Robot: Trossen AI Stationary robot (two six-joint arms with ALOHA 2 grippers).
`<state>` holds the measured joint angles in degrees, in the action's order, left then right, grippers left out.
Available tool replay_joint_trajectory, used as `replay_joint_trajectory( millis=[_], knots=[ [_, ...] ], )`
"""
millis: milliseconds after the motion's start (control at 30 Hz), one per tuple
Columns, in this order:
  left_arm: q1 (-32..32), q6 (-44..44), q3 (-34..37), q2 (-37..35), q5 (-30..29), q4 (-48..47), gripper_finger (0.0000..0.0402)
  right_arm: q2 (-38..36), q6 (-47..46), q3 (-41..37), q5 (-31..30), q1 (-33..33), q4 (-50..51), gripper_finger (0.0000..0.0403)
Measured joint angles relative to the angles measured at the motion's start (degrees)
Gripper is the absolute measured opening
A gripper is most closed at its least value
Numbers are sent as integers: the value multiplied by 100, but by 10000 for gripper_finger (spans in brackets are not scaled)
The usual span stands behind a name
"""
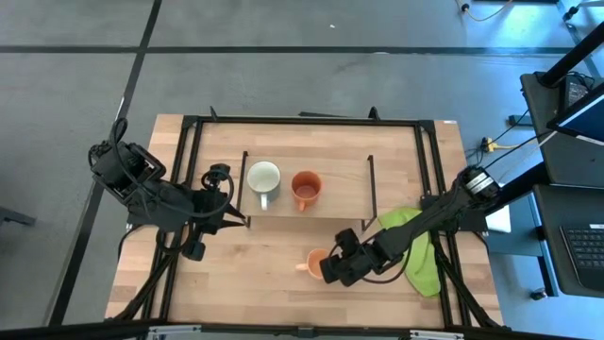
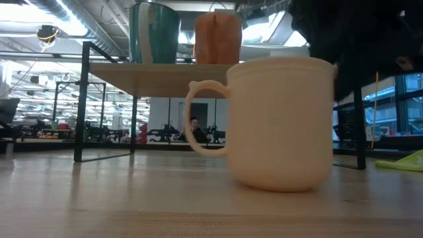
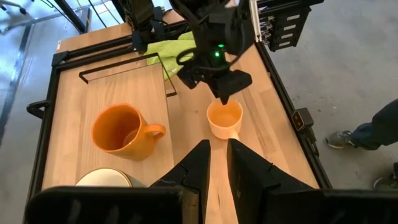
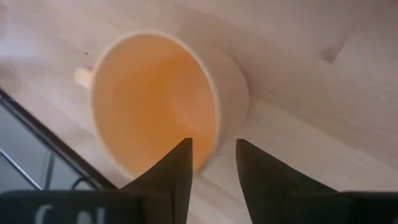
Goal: Stack small to large cups/mugs on shelf
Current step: Put the light orange mug on the shelf
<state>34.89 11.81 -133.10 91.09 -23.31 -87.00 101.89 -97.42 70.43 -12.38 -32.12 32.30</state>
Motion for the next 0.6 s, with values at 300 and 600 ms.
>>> replay_joint_trajectory(
  millis=[300, 600],
  knots=[
    [0, -27, 0, 0, 0, -1, 49, 100, 8, 0, -103, 0, -193, 124],
    [0, -42, 0, 0, -125, 0, 49, 100, 9, 0, -70, 1, 154, 104]
  ],
)
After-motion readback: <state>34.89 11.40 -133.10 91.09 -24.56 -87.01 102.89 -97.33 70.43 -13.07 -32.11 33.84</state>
